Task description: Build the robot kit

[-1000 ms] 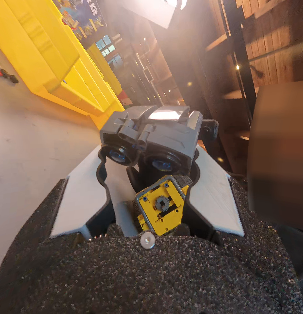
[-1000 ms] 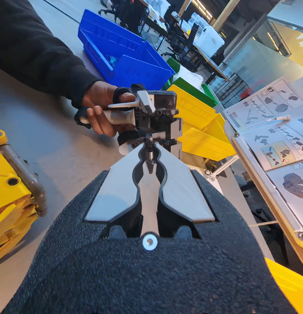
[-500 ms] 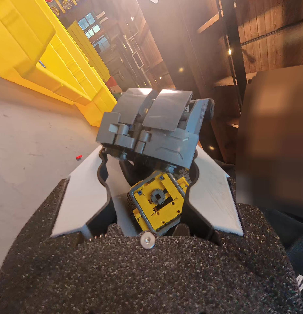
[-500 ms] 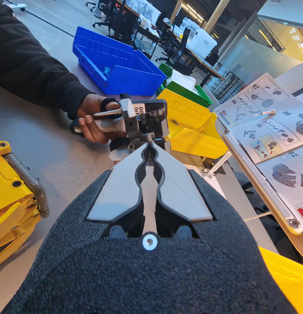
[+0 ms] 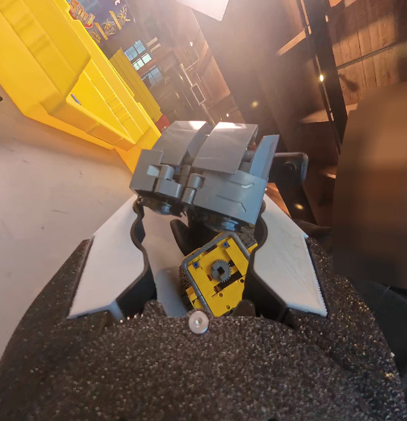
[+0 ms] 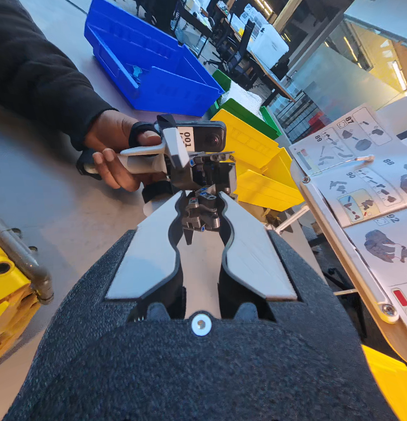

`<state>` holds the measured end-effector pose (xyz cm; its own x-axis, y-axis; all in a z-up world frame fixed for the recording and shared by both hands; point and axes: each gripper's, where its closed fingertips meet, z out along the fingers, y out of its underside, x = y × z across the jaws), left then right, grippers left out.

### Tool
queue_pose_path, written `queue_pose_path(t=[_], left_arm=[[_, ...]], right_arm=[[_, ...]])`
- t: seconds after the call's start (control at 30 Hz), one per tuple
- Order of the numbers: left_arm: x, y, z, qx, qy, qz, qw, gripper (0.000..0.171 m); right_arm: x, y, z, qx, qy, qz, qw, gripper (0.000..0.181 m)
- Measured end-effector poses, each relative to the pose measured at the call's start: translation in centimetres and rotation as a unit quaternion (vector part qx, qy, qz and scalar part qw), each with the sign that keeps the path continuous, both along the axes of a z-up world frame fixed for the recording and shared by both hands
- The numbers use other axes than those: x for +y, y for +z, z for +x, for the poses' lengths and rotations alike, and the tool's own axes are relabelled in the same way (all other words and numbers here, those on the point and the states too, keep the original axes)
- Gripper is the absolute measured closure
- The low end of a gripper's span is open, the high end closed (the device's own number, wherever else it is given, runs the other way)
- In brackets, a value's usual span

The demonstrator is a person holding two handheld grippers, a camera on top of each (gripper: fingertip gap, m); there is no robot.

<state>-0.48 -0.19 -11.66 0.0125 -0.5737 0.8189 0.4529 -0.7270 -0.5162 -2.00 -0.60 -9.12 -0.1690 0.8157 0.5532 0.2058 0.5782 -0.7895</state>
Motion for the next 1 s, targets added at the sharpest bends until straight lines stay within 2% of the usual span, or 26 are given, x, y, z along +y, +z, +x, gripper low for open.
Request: queue_pose_path(t=[0.1,0.13,0.23,0.3,0.4,0.5,0.57,0.7,0.8,0.87,0.93,1.0], left_arm=[[-0.8,0.6,0.5,0.005,-0.023,0.031,0.999,0.072],[-1.1,1.1,0.4,-0.008,-0.032,0.037,0.999,0.071],[-1.9,2.6,0.0,-0.057,-0.058,0.043,0.996,0.066],[-2.4,2.2,0.6,-0.043,-0.077,0.044,0.995,0.064],[-3.0,2.4,1.0,-0.065,-0.106,0.034,0.992,0.056],[-2.9,2.6,0.4,-0.081,-0.107,0.034,0.990,0.055],[-2.9,2.2,0.4,-0.059,-0.105,0.043,0.992,0.056],[-3.7,2.5,1.1,-0.063,-0.130,0.055,0.988,0.049],[-5.2,2.6,2.5,-0.061,-0.173,0.067,0.981,0.053],[-6.0,2.4,3.4,-0.052,-0.192,0.071,0.977,0.063],[-5.9,2.0,3.8,-0.037,-0.192,0.069,0.978,0.068],[-5.1,1.7,3.4,-0.028,-0.169,0.066,0.983,0.070]], right_arm=[[-0.9,1.0,0.5,0.018,0.036,-0.037,0.999,0.160],[-1.4,1.5,0.9,0.022,0.056,-0.053,0.997,0.169],[-2.2,2.4,1.7,0.030,0.092,-0.091,0.991,0.174],[-2.5,2.3,1.9,0.020,0.102,-0.099,0.990,0.174],[-3.1,2.5,2.0,0.028,0.125,-0.129,0.983,0.174],[-3.5,3.2,2.6,0.037,0.156,-0.174,0.972,0.174],[-3.6,3.7,2.8,0.046,0.170,-0.201,0.964,0.174],[-5.0,3.3,3.2,0.027,0.224,-0.267,0.937,0.174],[-5.9,2.8,3.1,0.015,0.253,-0.300,0.919,0.174],[-5.8,2.6,3.0,0.015,0.256,-0.311,0.915,0.174],[-5.2,2.5,3.0,0.017,0.251,-0.317,0.914,0.174],[-4.1,2.3,2.6,0.023,0.223,-0.308,0.925,0.172]])
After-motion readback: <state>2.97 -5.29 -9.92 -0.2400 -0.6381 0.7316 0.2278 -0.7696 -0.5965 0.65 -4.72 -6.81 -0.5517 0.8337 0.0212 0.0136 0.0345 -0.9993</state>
